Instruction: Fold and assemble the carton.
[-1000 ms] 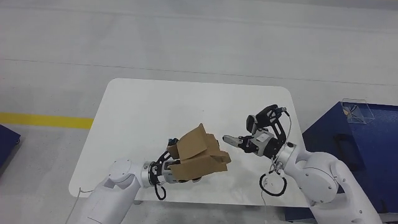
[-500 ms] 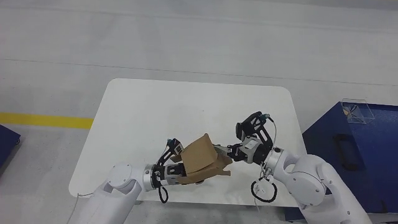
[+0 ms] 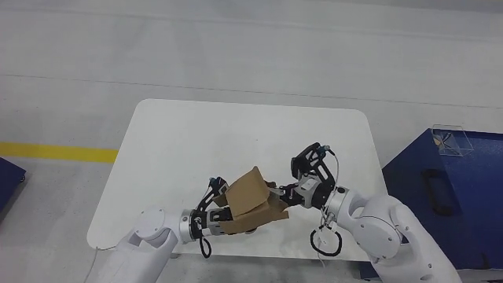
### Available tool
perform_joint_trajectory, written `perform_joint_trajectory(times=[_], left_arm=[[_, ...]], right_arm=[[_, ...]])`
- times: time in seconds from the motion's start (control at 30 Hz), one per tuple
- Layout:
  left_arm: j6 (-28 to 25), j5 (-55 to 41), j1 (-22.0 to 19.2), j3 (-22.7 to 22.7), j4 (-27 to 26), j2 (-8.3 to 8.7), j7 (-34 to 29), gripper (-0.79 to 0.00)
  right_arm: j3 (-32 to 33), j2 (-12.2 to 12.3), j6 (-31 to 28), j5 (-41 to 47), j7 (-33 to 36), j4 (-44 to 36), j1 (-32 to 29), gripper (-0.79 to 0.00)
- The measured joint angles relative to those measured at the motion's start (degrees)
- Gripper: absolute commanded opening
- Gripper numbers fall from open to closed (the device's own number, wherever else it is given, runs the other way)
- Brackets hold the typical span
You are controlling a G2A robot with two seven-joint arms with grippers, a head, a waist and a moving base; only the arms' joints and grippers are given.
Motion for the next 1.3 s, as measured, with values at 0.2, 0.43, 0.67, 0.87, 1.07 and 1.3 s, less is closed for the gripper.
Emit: perform_joint_trajectory(times=[0.2,0.43,0.67,0.87,1.07,1.3], left_arm=[[1.3,-1.7,0.0,0.0,0.9,-0.08,1.7,-0.785],[1.7,-3.4,0.0,-0.6,1.7,-0.08,2.9,-0.785],[2.3,-6.5,-0.1,-1.6,2.6,-0.16,4.8,-0.785],[2.3,-6.9,-0.3,-1.6,2.9,-0.23,4.7,-0.785],[1.6,-6.1,-0.4,-1.2,2.5,-0.24,3.7,-0.785],[0.1,-4.7,-0.2,-1.1,2.2,-0.1,2.5,-0.785]], right_arm=[[0.4,-0.2,0.5,0.1,-1.0,0.9,0.2,0.0],[5.9,0.3,0.4,2.1,-2.1,0.9,-2.1,0.0],[10.7,1.0,-1.8,3.1,0.3,-0.2,-6.2,0.0],[7.5,0.7,-1.8,1.2,1.5,0.5,-5.3,0.0],[3.0,0.1,-0.4,0.0,1.6,2.0,-2.0,0.0],[-0.5,-0.6,0.6,-1.2,0.9,3.4,0.9,0.0]])
